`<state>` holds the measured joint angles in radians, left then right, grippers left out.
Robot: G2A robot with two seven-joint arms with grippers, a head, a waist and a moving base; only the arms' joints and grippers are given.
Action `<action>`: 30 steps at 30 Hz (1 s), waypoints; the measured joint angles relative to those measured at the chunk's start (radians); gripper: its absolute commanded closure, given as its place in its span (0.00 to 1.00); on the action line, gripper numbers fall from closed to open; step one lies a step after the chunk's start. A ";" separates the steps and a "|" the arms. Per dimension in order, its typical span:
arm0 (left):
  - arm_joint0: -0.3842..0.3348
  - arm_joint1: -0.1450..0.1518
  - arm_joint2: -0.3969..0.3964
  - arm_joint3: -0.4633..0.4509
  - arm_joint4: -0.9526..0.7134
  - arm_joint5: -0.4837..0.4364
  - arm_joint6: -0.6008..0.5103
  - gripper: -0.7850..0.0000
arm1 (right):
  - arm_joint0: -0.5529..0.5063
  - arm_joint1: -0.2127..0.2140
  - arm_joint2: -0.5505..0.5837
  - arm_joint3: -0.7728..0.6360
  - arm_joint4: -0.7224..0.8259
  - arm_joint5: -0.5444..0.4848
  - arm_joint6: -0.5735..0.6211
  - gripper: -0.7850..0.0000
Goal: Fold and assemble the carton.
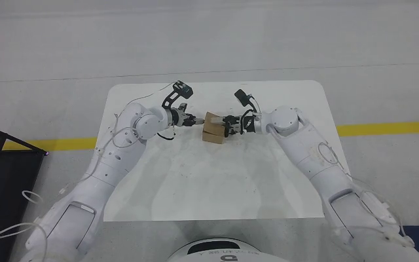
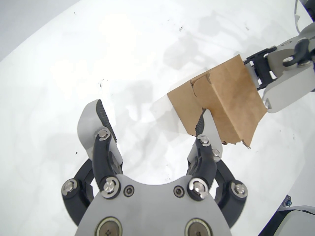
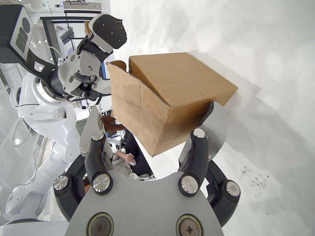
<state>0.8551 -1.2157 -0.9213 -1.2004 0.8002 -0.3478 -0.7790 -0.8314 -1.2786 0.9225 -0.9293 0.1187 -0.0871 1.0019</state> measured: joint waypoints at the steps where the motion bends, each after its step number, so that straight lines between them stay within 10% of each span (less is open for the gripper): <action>1: 0.001 0.000 0.000 -0.002 0.001 0.000 -0.001 0.18 | 0.001 0.000 0.000 0.002 0.000 0.000 0.001 0.16; 24: -0.010 -0.014 0.027 -0.005 -0.009 0.007 -0.014 0.20 | 0.006 -0.004 -0.007 0.009 -0.020 -0.001 -0.006 0.21; 30: -0.015 -0.017 0.034 -0.016 -0.006 0.014 -0.038 0.91 | 0.005 -0.004 -0.007 0.006 -0.026 0.005 -0.013 0.21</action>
<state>0.8402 -1.2323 -0.8874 -1.2165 0.7942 -0.3336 -0.8173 -0.8265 -1.2826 0.9154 -0.9235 0.0929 -0.0818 0.9888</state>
